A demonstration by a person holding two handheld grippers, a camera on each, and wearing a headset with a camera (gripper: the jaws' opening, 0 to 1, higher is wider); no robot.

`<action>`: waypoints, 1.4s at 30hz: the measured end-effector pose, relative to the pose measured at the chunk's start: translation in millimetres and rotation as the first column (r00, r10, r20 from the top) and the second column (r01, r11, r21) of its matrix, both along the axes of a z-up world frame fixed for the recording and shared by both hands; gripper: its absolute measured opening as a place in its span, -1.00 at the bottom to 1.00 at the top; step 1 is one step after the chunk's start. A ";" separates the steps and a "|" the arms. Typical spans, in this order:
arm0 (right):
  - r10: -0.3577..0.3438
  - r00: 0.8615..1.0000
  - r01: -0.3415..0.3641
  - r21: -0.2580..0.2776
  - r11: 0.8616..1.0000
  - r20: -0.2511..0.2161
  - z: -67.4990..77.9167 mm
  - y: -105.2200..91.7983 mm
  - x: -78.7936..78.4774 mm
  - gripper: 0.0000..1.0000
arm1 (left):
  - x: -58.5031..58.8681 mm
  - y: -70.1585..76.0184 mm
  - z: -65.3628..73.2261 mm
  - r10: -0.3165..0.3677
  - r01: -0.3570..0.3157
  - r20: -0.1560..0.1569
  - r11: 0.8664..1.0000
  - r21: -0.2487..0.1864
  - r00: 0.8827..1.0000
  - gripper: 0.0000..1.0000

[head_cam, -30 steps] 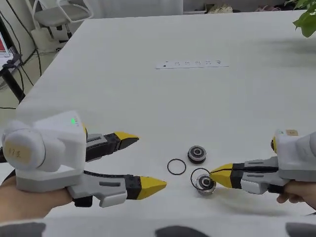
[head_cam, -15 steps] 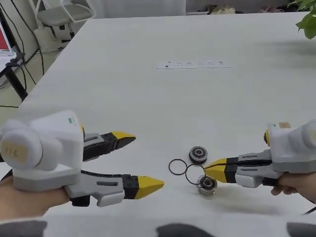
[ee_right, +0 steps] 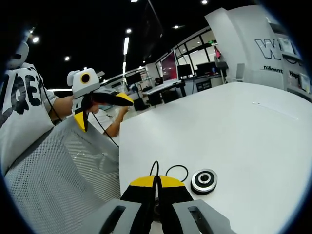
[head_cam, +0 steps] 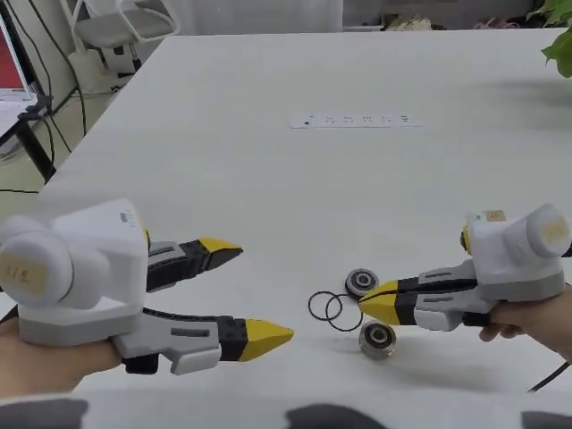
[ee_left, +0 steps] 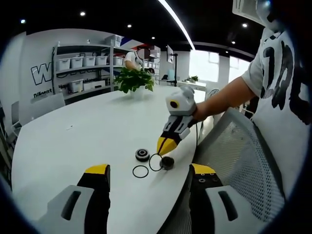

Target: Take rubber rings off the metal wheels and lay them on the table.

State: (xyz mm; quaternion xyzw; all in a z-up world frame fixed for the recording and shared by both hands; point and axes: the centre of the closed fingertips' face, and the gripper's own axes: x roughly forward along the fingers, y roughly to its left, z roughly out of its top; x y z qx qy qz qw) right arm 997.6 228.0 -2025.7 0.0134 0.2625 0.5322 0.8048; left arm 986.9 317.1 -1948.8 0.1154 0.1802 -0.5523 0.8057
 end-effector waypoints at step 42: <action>0.163 0.985 -0.152 -0.181 0.972 0.047 -29.3 26.6 -3.7 -0.96 | 0.9 5.3 -1.4 0.024 -0.024 0.003 1.000 0.005 1.000 0.26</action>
